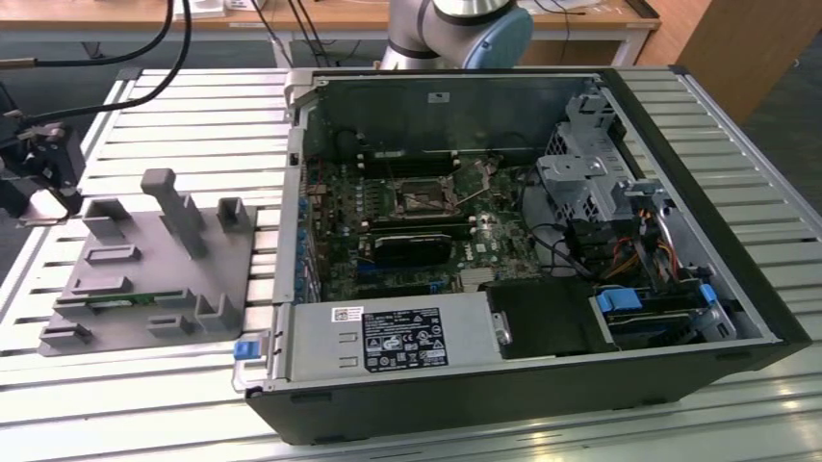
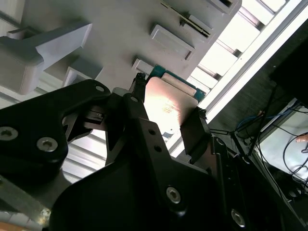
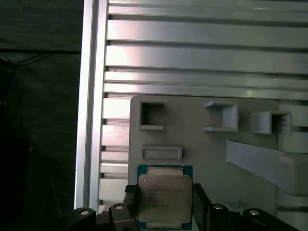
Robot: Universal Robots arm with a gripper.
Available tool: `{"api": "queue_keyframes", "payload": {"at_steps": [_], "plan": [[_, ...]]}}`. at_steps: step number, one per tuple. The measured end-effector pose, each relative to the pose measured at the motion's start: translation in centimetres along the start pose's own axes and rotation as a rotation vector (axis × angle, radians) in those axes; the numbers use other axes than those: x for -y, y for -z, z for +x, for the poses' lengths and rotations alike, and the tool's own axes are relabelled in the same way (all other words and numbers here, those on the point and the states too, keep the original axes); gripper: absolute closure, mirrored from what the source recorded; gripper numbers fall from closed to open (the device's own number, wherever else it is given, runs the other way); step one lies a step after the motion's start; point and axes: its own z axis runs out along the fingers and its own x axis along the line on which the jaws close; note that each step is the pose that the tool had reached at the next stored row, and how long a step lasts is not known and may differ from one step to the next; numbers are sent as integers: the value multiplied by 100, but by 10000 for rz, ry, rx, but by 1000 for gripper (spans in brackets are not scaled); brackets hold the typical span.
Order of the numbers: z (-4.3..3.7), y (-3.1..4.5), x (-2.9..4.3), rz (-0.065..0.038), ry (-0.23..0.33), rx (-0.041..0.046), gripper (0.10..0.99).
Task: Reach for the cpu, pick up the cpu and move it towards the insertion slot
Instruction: 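Reach for the cpu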
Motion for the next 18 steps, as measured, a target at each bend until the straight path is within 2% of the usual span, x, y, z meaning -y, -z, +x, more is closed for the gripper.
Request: {"api": "queue_keyframes", "payload": {"at_steps": [18], "plan": [[0, 197, -19, 6, 0, 0, 545]]}}
